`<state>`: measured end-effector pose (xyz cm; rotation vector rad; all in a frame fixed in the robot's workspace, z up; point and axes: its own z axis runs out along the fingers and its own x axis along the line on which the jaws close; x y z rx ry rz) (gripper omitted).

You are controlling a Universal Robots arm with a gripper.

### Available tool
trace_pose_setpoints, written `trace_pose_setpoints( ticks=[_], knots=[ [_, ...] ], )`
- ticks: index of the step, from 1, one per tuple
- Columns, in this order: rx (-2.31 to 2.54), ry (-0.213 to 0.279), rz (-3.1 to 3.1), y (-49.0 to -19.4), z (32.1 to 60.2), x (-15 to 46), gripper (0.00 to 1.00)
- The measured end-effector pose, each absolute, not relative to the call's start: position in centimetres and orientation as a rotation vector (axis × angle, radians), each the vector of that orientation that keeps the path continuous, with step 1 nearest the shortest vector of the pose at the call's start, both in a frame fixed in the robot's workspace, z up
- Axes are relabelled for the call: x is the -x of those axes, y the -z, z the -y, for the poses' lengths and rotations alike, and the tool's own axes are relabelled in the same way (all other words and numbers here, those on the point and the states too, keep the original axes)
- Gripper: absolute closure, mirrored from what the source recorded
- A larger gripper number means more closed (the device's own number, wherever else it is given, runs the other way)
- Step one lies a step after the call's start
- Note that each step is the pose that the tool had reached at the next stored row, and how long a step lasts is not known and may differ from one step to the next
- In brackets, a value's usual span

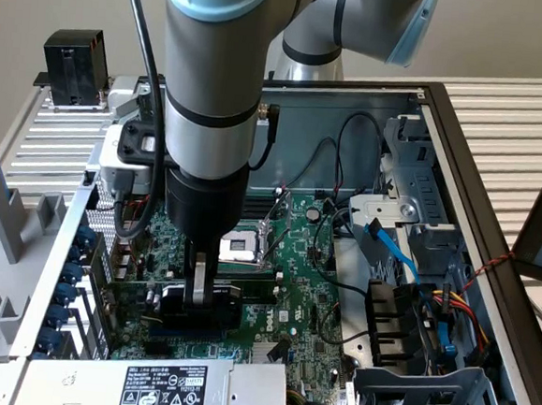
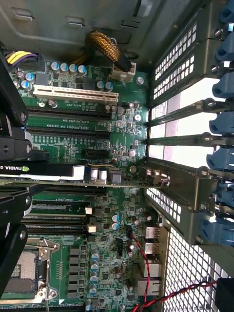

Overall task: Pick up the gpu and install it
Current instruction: 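Insert the gpu into the slot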

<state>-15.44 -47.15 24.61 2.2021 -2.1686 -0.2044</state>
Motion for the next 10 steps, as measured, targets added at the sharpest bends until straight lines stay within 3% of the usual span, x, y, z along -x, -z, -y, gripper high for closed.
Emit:
trace_pose_setpoints(
  ticks=[10],
  knots=[
    [-2.202,0.204,2.168,-24.5,47.15,15.51,0.73]
  ],
)
